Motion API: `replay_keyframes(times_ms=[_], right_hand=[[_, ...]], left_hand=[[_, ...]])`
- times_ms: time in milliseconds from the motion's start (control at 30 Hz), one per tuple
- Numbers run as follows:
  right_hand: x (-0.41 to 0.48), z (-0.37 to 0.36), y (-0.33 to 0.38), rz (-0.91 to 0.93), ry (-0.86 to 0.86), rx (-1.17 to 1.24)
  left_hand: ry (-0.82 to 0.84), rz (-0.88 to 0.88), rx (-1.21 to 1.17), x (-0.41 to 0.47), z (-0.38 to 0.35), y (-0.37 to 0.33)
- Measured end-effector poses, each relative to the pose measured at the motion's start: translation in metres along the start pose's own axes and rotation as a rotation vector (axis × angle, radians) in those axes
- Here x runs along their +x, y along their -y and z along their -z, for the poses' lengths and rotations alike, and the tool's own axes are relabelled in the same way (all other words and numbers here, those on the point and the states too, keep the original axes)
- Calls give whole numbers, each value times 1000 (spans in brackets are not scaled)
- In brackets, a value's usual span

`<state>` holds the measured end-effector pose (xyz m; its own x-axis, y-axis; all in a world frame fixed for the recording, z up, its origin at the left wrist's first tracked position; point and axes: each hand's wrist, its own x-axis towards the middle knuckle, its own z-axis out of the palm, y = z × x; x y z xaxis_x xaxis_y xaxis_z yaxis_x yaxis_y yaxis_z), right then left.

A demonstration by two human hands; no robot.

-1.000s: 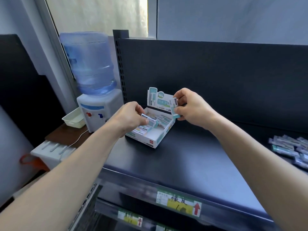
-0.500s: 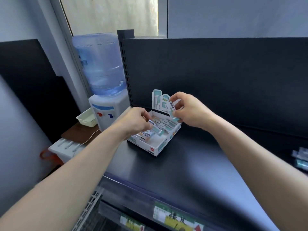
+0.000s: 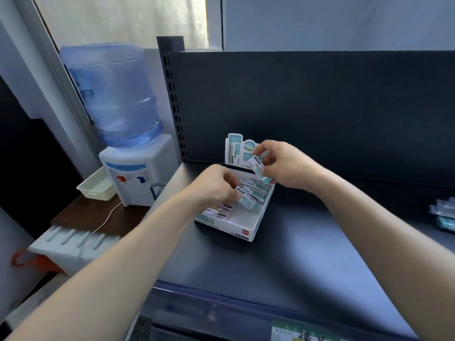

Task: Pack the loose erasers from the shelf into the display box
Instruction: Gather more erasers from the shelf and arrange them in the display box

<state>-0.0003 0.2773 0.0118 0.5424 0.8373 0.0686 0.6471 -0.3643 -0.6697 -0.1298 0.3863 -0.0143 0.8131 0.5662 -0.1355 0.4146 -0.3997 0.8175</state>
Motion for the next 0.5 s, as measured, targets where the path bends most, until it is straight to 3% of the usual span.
replay_keyframes(times_ms=[333,500], right_hand=[[-7,-8,7,-104,-88,-61],[-10,-10,9,-134,-112,-93]], left_hand=[[163,-25,-85,10,7,4],[151,-41,-58,13,6,9]])
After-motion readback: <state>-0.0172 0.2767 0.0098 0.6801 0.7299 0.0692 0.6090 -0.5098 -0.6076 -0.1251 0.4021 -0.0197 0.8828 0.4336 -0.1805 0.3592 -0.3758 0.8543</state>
